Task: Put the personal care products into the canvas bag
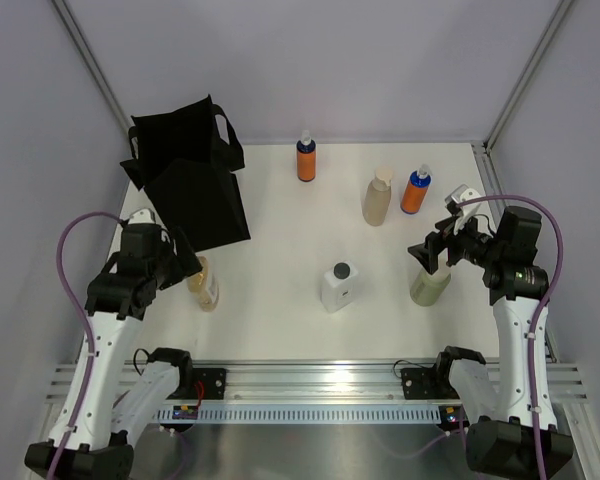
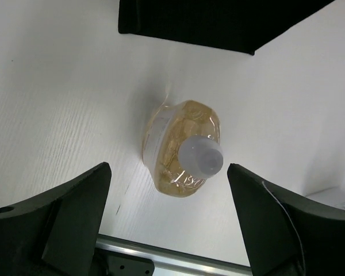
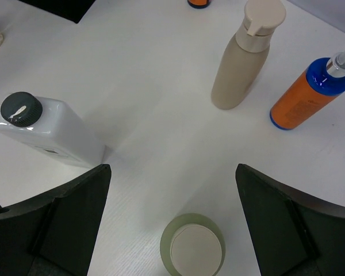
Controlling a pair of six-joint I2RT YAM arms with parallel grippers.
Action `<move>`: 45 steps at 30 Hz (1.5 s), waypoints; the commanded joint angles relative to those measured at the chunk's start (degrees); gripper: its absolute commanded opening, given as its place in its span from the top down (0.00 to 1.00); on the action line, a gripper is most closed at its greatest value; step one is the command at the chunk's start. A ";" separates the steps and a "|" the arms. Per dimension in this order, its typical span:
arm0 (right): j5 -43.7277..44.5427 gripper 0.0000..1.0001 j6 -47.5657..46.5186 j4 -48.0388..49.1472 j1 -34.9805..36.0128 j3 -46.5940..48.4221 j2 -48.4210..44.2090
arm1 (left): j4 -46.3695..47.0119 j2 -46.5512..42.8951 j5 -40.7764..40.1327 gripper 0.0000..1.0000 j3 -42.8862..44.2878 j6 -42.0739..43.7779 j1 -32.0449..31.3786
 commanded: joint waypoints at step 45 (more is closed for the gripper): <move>-2.95 0.01 -3.55 -1.32 -0.12 0.13 -1.30 | 19.77 11.91 -8.49 1.00 27.96 9.34 -12.59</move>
